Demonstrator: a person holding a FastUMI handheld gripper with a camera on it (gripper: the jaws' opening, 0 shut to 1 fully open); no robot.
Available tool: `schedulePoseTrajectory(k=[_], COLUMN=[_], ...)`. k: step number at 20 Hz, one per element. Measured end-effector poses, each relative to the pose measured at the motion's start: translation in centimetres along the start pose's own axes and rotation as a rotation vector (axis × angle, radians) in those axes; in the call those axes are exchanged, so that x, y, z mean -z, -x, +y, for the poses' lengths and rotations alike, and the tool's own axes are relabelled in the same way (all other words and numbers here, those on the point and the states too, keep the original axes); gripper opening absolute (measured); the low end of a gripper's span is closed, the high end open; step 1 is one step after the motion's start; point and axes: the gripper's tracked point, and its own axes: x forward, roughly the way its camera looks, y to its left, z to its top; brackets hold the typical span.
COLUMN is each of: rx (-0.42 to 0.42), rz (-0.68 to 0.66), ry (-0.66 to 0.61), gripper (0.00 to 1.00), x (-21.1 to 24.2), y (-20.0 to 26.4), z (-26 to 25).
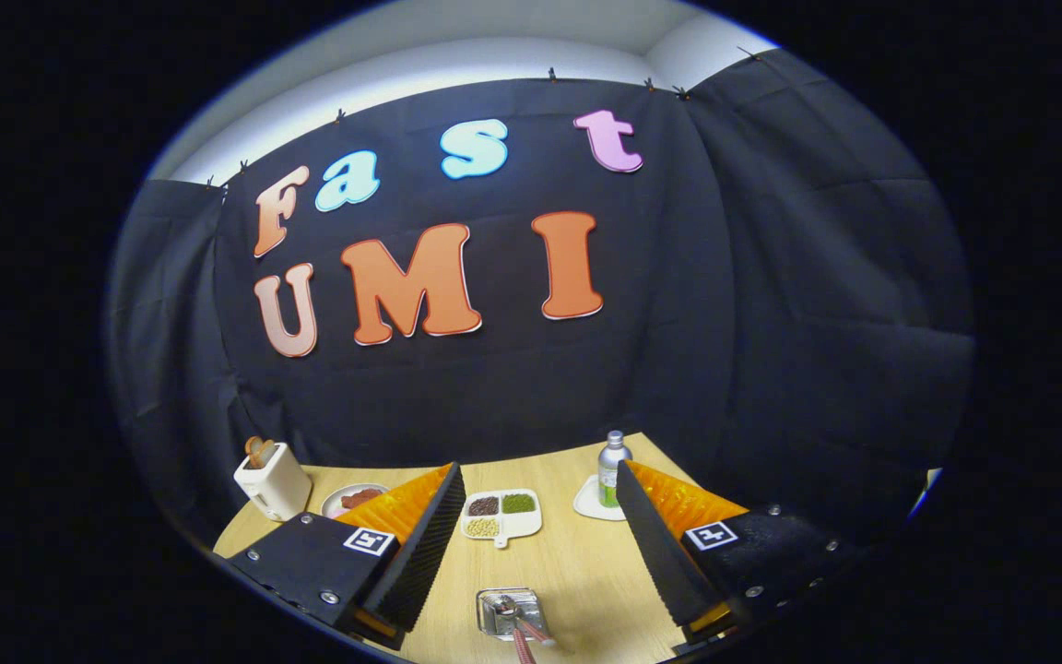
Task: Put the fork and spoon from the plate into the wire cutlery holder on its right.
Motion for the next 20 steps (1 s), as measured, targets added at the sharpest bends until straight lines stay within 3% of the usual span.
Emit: schedulePoseTrajectory(k=[6,13,20], rx=[0.032,0.008,0.044], rz=[-0.009,-0.012,-0.035], ry=[-0.024,-0.014,0.005], gripper=[0.98,0.98,0.98], x=[0.9,1.0,0.7], y=[1.4,2.6,3.9], z=[-2.0,-1.4,-0.6])
